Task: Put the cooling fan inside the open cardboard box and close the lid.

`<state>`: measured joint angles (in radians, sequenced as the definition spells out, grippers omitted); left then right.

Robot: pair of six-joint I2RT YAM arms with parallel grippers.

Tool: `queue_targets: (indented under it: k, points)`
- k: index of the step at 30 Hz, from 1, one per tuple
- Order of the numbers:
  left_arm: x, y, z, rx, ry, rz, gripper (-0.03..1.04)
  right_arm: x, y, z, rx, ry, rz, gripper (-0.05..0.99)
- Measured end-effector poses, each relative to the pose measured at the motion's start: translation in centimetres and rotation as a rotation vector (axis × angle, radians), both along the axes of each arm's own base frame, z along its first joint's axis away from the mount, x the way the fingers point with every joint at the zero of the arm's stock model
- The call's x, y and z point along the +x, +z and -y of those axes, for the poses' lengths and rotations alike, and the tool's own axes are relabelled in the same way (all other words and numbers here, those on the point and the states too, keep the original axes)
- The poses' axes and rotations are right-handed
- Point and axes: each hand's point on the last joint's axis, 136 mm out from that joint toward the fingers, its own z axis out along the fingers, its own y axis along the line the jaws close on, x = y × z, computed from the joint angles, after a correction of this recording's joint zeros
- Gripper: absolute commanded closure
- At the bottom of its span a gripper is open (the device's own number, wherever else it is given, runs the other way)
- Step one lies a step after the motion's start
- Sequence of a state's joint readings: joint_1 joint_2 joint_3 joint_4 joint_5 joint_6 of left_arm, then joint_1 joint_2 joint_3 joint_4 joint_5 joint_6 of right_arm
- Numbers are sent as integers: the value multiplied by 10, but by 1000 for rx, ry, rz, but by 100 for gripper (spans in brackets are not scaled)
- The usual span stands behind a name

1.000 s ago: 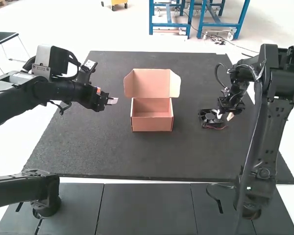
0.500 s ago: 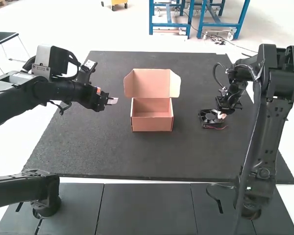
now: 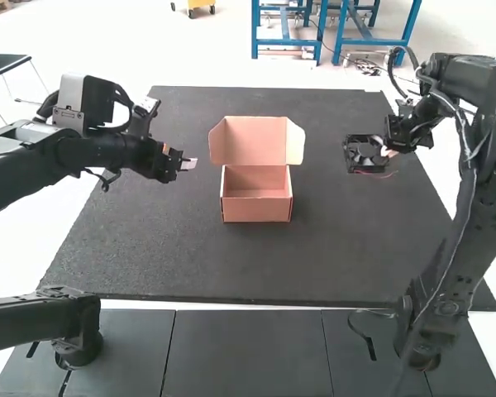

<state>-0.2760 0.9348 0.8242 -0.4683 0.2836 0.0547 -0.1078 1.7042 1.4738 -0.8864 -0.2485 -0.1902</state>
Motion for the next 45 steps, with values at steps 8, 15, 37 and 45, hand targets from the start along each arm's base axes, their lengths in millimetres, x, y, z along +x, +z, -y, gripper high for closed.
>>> queue_targets:
  k: [8,15,37,45]
  points:
    - [4,-4,-4,-47,67,-27,7,-58,14,-48,75,6,-26,96]
    - [2,-18,-6,-61,98,-72,7,-113,8,-96,122,64,-60,96]
    - [4,-24,-8,-73,123,-75,7,-185,22,-201,302,235,-161,96]
    - [5,-23,-8,-82,128,-75,7,-194,19,-235,348,293,-192,96]
